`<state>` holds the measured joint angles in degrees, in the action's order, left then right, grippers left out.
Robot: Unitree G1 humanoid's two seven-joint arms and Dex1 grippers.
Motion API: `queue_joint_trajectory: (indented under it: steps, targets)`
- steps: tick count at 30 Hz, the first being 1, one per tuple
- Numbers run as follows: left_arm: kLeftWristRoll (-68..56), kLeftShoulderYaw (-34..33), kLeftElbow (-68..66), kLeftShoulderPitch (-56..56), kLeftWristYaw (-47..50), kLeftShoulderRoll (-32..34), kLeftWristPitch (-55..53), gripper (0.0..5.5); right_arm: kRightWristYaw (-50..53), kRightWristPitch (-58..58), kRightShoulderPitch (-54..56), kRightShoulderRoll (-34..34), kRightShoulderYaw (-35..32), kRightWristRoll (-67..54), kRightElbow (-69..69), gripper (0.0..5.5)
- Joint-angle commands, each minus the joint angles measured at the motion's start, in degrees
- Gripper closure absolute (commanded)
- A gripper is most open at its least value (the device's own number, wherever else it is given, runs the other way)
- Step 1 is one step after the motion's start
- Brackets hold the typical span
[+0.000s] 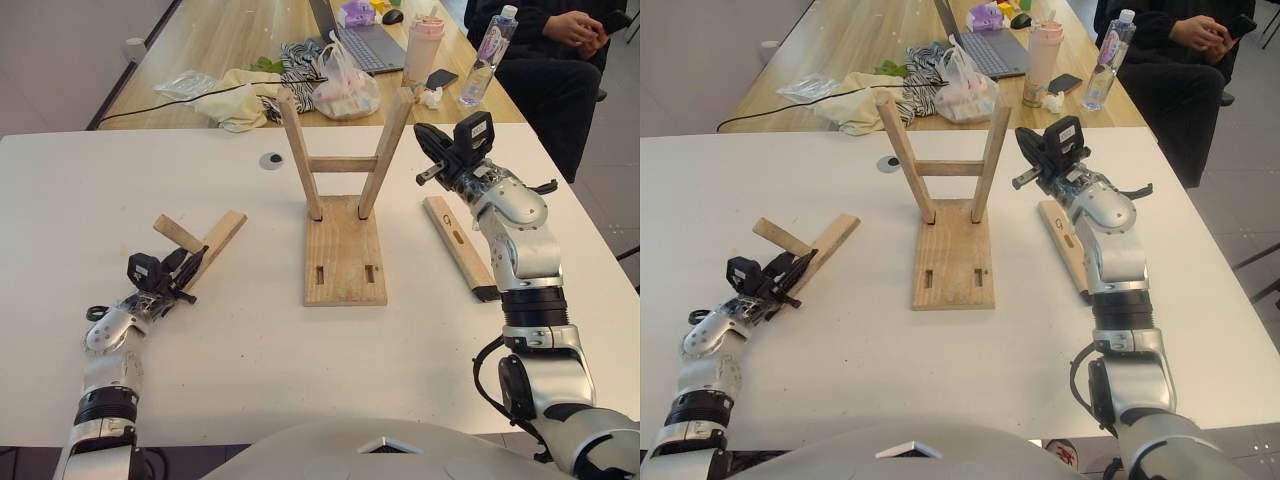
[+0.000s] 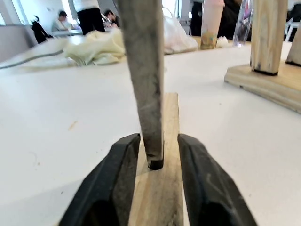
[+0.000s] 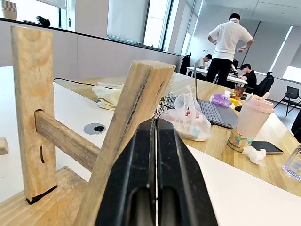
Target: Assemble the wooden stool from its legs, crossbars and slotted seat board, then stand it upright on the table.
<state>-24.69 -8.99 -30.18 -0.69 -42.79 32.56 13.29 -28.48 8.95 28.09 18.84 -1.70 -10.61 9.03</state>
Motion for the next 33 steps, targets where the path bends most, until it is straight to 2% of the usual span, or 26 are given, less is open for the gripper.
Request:
queue_joint_trajectory:
  steps: [1,6,10,20,24,27,30,33]
  targets:
    - [0.61,1.43,22.71,-2.95,6.27,12.22,-34.22,3.45,0.05,0.88,-1.35,0.98,0.68,1.19,-2.44,5.50]
    - [-0.39,-1.44,33.95,-3.16,5.65,19.49,-48.47,2.61,0.78,1.11,-2.75,0.28,1.02,1.31,-3.95,5.50]
    - [0.06,-0.43,35.46,-7.81,4.34,18.88,-53.25,2.23,1.09,1.40,-3.80,0.33,0.72,1.50,-4.51,5.50]
    - [4.73,2.27,22.37,-6.65,1.55,13.50,-45.16,2.23,0.81,0.79,-2.02,0.56,0.93,1.81,-3.00,5.50]
    - [8.88,4.06,17.16,-6.55,2.83,11.78,-39.10,2.82,1.17,0.40,-1.27,0.58,0.68,2.22,-2.23,5.50]
    - [14.48,6.82,7.93,-4.40,6.95,9.43,-32.58,3.18,-0.06,1.67,-0.73,0.75,0.69,1.29,-1.75,5.50]
    - [14.08,6.27,3.84,-2.16,8.66,4.16,-25.35,3.46,-1.40,7.31,0.62,-0.03,-2.15,-4.01,-1.47,5.11]
    - [9.50,0.37,-2.10,6.01,12.98,-4.28,-12.35,3.50,-0.76,19.41,4.38,-1.95,-8.64,-14.89,0.60,4.57]
